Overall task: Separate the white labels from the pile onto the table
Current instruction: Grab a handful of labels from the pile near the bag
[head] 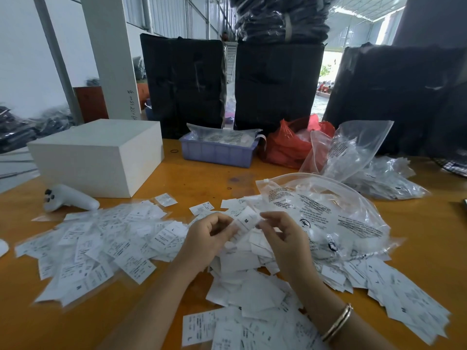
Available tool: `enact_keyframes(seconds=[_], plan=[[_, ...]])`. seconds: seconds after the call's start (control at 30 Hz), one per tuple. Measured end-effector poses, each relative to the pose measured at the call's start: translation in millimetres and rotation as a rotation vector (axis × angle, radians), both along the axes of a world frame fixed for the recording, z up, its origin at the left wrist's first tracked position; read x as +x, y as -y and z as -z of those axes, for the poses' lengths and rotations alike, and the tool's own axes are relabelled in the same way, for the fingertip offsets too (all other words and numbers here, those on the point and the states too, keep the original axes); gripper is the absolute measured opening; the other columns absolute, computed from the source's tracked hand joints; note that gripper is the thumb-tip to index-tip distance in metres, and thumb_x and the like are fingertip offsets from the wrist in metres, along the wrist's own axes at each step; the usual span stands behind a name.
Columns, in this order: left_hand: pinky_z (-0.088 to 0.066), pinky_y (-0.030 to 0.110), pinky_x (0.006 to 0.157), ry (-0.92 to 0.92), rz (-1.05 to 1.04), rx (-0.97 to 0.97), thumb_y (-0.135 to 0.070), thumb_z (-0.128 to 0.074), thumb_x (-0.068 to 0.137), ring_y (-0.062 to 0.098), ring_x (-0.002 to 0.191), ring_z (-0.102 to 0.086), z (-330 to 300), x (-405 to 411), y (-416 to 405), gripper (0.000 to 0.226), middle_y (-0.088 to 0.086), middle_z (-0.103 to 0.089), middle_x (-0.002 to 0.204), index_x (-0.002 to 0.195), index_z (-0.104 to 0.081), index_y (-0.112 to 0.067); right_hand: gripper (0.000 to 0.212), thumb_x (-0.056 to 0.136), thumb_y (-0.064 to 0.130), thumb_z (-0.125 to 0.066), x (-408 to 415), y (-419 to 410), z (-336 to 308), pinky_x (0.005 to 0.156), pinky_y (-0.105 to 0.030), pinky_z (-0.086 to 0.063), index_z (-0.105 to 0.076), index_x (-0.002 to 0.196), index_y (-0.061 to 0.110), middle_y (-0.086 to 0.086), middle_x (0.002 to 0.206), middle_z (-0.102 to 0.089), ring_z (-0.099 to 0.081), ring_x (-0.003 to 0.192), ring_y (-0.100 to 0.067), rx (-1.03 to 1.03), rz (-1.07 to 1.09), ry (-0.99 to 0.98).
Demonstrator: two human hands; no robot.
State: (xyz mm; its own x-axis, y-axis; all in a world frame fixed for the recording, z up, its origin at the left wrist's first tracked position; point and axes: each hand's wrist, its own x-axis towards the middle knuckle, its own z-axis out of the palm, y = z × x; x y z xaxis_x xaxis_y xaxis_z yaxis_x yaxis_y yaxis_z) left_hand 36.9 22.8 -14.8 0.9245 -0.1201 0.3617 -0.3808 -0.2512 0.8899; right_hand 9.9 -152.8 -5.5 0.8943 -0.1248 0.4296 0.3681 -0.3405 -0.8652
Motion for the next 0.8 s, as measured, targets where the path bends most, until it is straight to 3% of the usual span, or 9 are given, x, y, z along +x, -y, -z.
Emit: enact_keyframes(seconds=[0.1, 0.2, 0.27, 0.43, 0.5, 0.57, 0.6, 0.7, 0.8], plan=[[-0.047, 0.008, 0.065, 0.010, 0.026, 0.019, -0.033, -0.068, 0.082, -0.003, 0.077, -0.064, -1, -3, 1, 0.002, -0.021, -0.069, 0.081, 0.083, -0.067, -0.032, 0.024, 0.087, 0.017, -0.066, -2, -4, 1, 0.044, -0.011, -0.034, -0.062, 0.085, 0.041, 0.027, 0.076, -0.066, -0.045, 0.044, -0.006, -0.133, -0.015, 0.012], [-0.047, 0.007, 0.065, 0.005, 0.036, 0.029, -0.047, -0.064, 0.075, -0.004, 0.077, -0.063, -1, -5, 2, 0.015, -0.021, -0.069, 0.082, 0.082, -0.066, -0.035, 0.033, 0.089, 0.018, -0.064, -1, -9, 3, 0.043, -0.014, -0.036, -0.053, 0.107, 0.044, 0.014, 0.081, -0.066, -0.043, 0.044, -0.003, -0.078, -0.058, -0.039], [-0.047, 0.007, 0.066, 0.003, 0.016, 0.029, -0.048, -0.064, 0.073, -0.005, 0.079, -0.063, -1, -4, 1, 0.017, -0.023, -0.068, 0.084, 0.082, -0.065, -0.035, 0.033, 0.089, 0.016, -0.063, 0, -7, 3, 0.042, -0.013, -0.035, -0.055, 0.111, 0.039, 0.011, 0.081, -0.067, -0.043, 0.042, -0.002, -0.037, -0.043, -0.039], [-0.049, 0.010, 0.067, 0.013, 0.052, 0.028, -0.042, -0.065, 0.078, -0.001, 0.077, -0.064, 0, -5, 1, 0.012, -0.017, -0.069, 0.082, 0.085, -0.067, -0.032, 0.025, 0.089, 0.019, -0.064, 1, -6, 8, 0.047, -0.011, -0.033, -0.064, 0.085, 0.043, 0.022, 0.078, -0.066, -0.045, 0.044, -0.003, -0.233, -0.073, 0.010], [-0.050, 0.012, 0.067, 0.013, 0.054, 0.049, -0.046, -0.062, 0.077, 0.000, 0.076, -0.065, -1, -6, 0, 0.018, -0.016, -0.070, 0.082, 0.086, -0.067, -0.031, 0.015, 0.089, 0.025, -0.063, 1, -8, 10, 0.045, -0.012, -0.032, -0.069, 0.093, 0.038, 0.023, 0.072, -0.062, -0.044, 0.044, -0.004, -0.332, -0.091, 0.039], [-0.049, 0.011, 0.067, 0.027, 0.002, 0.078, -0.041, -0.063, 0.081, -0.001, 0.078, -0.064, -2, -4, -1, 0.009, -0.017, -0.069, 0.080, 0.085, -0.066, -0.033, 0.017, 0.089, 0.029, -0.061, 1, -7, 9, 0.046, -0.012, -0.033, -0.069, 0.104, 0.034, 0.019, 0.069, -0.058, -0.047, 0.047, -0.002, -0.393, -0.082, 0.076], [-0.049, 0.010, 0.067, 0.039, -0.041, 0.082, -0.034, -0.064, 0.085, -0.004, 0.080, -0.063, -4, -3, -2, 0.001, -0.017, -0.068, 0.078, 0.085, -0.064, -0.035, 0.020, 0.090, 0.033, -0.058, 1, -6, 7, 0.047, -0.013, -0.032, -0.066, 0.108, 0.035, 0.016, 0.069, -0.057, -0.047, 0.048, -0.002, -0.388, -0.083, 0.080], [-0.047, 0.005, 0.060, 0.085, -0.218, 0.066, -0.024, -0.062, 0.090, -0.012, 0.078, -0.059, -7, -1, -7, 0.016, -0.020, -0.063, 0.082, 0.086, -0.058, -0.039, 0.029, 0.090, 0.044, -0.044, 1, 1, -7, 0.053, -0.017, -0.037, -0.056, 0.115, 0.036, 0.010, 0.074, -0.053, -0.044, 0.056, -0.001, -0.286, -0.086, 0.079], [-0.045, 0.009, 0.048, 0.148, -0.498, 0.068, -0.018, -0.061, 0.091, -0.002, 0.068, -0.057, -10, 2, -17, 0.013, -0.017, -0.060, 0.092, 0.100, -0.060, -0.027, 0.037, 0.083, 0.016, -0.039, 8, 16, -30, 0.051, -0.015, -0.040, -0.056, 0.113, 0.030, 0.007, 0.083, -0.049, -0.044, 0.061, 0.001, -0.041, -0.033, 0.072]])
